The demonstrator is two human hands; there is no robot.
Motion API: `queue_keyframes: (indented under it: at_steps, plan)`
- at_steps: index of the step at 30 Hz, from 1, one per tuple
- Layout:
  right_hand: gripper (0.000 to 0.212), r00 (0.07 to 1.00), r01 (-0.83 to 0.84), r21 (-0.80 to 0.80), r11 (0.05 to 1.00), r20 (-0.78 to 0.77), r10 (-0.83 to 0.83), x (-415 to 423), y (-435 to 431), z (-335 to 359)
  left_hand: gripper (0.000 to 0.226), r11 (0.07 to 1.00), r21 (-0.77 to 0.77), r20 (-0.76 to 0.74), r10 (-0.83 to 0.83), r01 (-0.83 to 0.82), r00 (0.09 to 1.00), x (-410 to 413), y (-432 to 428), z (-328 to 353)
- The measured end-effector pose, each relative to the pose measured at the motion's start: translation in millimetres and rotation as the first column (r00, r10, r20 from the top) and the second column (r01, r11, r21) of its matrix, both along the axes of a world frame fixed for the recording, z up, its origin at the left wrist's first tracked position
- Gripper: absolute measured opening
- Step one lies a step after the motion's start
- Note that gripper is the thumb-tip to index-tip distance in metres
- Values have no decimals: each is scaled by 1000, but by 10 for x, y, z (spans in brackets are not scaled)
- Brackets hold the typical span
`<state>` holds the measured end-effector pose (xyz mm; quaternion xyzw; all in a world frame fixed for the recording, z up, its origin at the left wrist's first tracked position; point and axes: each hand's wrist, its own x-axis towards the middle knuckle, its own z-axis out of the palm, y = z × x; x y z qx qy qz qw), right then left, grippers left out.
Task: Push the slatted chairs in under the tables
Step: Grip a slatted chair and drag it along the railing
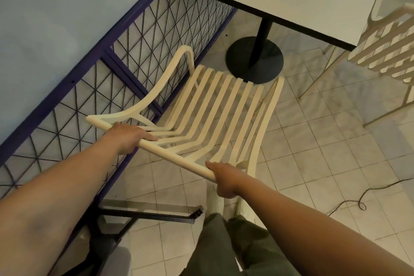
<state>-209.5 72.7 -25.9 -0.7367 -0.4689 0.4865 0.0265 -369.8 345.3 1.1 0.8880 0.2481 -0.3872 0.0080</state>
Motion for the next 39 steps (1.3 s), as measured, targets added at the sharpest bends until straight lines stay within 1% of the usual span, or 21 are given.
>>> queue_keyframes:
  at_steps: [7,12,18,25,29,31,34,37,39]
  plan:
    - [78,999,-32,-23,999,27,32,-22,16,109,81,1000,-23,6,-4,4,1000,-38,9,9]
    - [70,999,-32,-18,999,27,32,-162,-24,108,81,1000,-31,0,-4,4,1000,-189,-32,34]
    - [69,1000,-18,-7,1000,1,18,-377,-88,79,77,999,-41,-6,-6,6,1000,-362,-86,89]
    - [71,999,-32,3,999,6,32,-435,-132,62,76,999,-34,-11,-11,10,1000,-441,-144,105]
    - [66,999,-41,18,999,6,40,-444,-114,29,77,1000,-25,-12,-10,9,1000,-490,-147,101]
    - [65,999,-35,22,999,-8,35,-455,-114,1,76,999,-38,-8,-6,6,1000,-525,-121,83]
    - [60,999,-31,35,999,-17,31,-448,-115,-27,67,996,-87,-18,-10,8,1000,-526,-110,101]
    - [53,999,-27,39,999,-36,28,-424,-109,-9,70,989,-141,-23,35,-38,999,-491,-147,120]
    - [52,999,-19,31,999,-35,20,-407,-114,39,73,986,-160,-22,50,-53,999,-468,-184,134]
